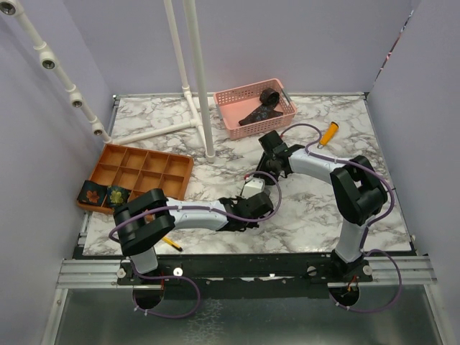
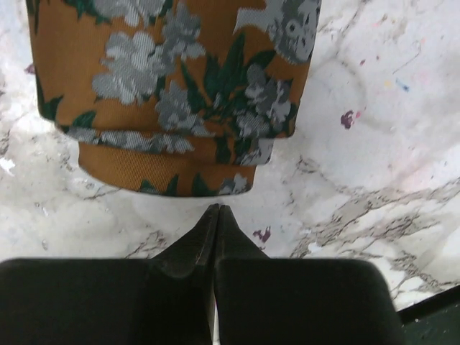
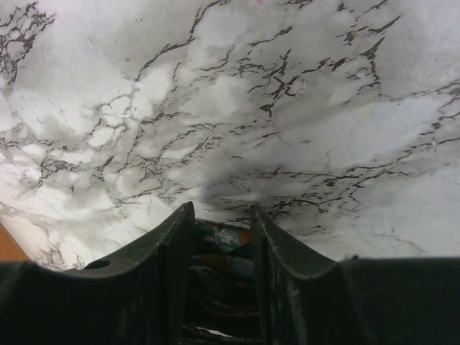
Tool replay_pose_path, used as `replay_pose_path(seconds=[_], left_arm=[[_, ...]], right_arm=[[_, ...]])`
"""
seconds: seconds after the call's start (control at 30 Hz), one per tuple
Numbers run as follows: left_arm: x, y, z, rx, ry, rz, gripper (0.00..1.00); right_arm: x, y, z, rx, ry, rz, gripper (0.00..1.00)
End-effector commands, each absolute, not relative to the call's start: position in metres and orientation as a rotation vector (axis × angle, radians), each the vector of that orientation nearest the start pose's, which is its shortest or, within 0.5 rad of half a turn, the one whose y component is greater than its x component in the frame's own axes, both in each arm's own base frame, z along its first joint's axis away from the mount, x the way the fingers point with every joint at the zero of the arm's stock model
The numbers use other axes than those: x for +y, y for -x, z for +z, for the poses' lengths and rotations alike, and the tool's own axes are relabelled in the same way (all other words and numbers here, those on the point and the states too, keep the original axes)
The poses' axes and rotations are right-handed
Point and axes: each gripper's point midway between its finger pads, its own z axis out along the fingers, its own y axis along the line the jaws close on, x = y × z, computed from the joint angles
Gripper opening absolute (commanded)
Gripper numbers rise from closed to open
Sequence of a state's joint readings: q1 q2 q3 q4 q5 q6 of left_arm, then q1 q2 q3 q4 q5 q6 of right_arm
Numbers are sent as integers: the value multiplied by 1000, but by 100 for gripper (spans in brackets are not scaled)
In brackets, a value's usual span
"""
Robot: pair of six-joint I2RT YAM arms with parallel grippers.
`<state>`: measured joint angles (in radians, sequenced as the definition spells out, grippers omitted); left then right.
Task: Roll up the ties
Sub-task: Roll the tie at the center of the board.
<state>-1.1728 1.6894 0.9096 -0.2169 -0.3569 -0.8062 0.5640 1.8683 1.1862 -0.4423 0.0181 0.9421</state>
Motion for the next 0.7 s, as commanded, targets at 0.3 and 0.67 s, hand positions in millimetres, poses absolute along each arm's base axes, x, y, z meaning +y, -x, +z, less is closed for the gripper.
replay_pose_path(seconds=[0.3,0.67], left_arm=[[-334,-197,1,2472,-365,-221,0],[-334,-203,7,2483,-440,-241,0]], right_arm=[[243,-296,-5,2857,-367,374,41],[234,-285,-15,2895,-294,326,41]])
